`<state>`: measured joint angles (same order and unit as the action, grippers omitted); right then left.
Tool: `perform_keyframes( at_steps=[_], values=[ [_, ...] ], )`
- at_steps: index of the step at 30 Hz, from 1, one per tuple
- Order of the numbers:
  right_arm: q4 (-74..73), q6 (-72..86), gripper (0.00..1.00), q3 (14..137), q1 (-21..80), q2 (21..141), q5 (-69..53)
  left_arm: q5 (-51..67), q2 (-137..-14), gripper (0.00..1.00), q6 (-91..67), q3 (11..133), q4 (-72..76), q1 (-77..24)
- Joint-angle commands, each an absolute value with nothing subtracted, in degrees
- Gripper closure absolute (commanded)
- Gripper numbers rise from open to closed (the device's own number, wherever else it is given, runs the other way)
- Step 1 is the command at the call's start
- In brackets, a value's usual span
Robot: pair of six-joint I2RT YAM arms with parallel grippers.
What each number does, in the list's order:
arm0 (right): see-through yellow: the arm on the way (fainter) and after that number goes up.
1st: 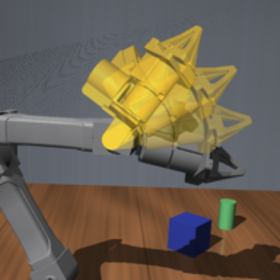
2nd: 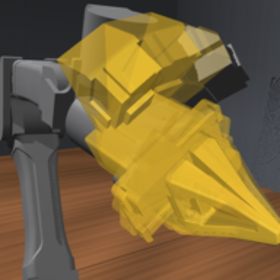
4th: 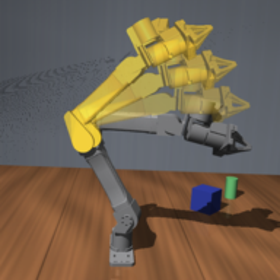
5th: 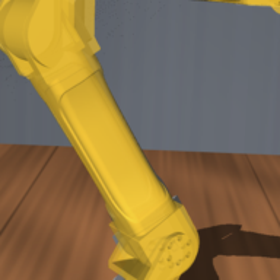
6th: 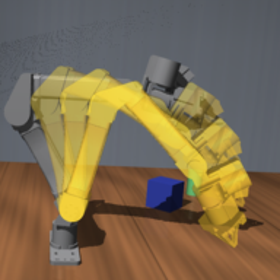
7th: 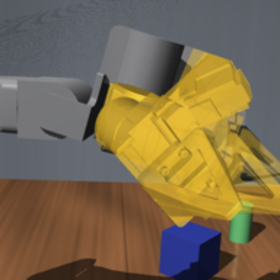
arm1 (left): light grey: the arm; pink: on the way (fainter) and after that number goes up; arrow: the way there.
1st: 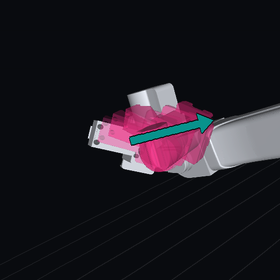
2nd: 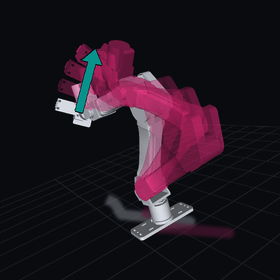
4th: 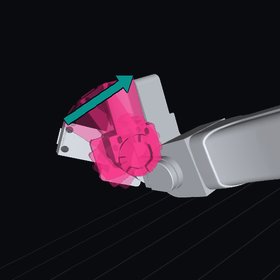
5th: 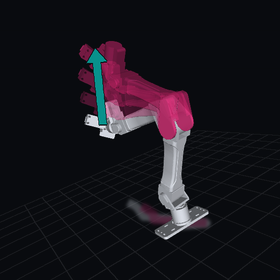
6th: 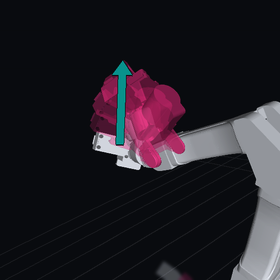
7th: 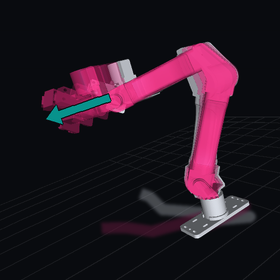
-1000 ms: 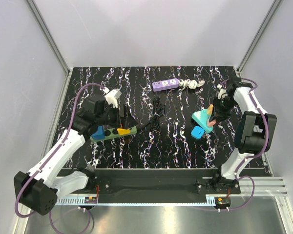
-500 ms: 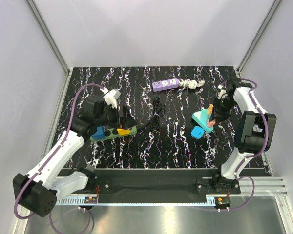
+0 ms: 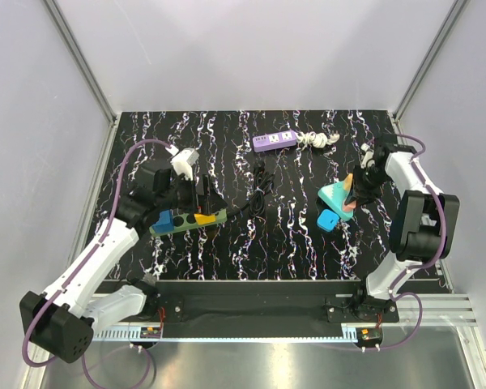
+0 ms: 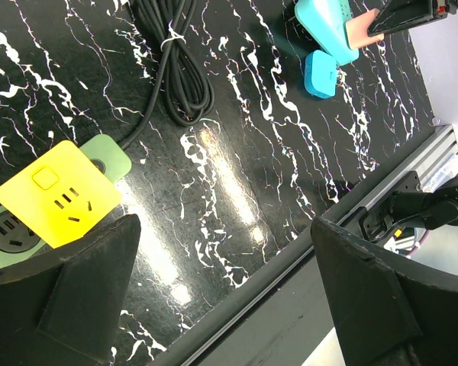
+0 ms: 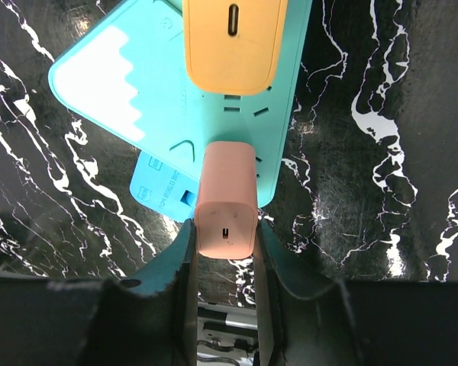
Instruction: Insert the plug
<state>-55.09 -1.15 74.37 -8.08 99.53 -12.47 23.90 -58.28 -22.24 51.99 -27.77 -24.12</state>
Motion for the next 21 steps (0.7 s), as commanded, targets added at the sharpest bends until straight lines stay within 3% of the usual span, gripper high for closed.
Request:
perform_keyframes(
  at_steps=[1, 19, 21],
  values=[
    [-49.2, -0.3, 1.00, 69.1, -6.5, 101.9, -8.9, 23.8, -57.3, 0.01, -21.5, 52.2, -26.6, -23.9],
    [-47.9, 3.9, 1.00, 69.1, -5.0, 105.1, -6.8, 22.2, -56.4, 0.01, -21.1, 52.1, -26.8, -23.9],
    [-48.2, 4.3, 0.93, 69.9, -5.0, 104.2, -6.0, 22.2, -56.3, 0.01, -21.1, 52.0, -26.7, -23.9]
  ],
)
